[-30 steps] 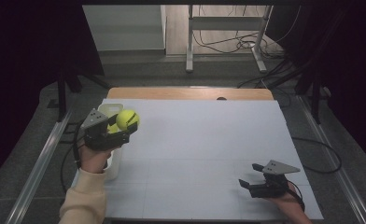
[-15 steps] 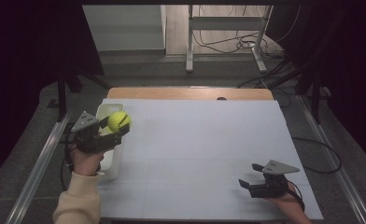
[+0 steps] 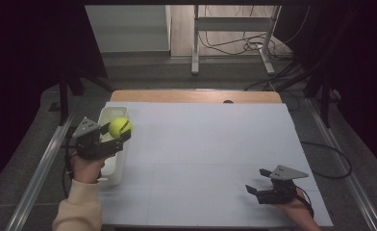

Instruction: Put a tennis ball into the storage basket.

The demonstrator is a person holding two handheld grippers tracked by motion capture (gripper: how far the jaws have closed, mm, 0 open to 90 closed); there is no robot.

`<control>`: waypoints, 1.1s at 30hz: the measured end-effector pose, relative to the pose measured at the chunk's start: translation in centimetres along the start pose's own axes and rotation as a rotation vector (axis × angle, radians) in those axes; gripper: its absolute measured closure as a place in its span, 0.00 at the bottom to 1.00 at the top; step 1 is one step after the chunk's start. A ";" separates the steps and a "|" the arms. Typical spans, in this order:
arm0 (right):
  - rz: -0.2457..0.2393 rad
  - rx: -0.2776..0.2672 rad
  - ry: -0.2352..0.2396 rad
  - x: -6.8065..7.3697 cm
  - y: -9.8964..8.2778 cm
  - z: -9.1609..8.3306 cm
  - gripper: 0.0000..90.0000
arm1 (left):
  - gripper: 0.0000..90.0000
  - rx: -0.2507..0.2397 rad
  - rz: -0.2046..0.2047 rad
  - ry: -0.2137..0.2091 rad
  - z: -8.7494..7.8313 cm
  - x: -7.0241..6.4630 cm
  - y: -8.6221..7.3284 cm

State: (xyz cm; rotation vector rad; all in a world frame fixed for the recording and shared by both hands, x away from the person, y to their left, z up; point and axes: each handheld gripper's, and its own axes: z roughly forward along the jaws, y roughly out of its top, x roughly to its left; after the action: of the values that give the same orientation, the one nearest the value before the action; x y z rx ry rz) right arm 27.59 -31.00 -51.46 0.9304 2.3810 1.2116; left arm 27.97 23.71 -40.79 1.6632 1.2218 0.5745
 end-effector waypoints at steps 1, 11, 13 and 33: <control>0.000 0.000 0.001 0.0 0.0 0.0 0.18 | 0.29 0.002 0.000 0.001 0.0 0.0 0.0; 0.002 0.000 0.007 0.0 0.0 0.1 0.18 | 0.29 0.023 0.003 0.000 0.5 0.0 -0.2; 0.001 0.000 0.007 0.0 0.0 0.1 0.18 | 0.29 0.028 0.003 0.000 0.6 0.0 -0.2; -0.001 -0.001 0.012 0.1 0.0 0.1 0.18 | 0.29 0.069 0.003 0.000 1.6 0.0 -0.9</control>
State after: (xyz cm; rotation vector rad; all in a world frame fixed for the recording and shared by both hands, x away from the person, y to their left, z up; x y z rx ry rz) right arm 27.58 -30.92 -51.53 0.9242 2.3891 1.2217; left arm 28.87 23.11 -42.28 1.7225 1.2518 0.5395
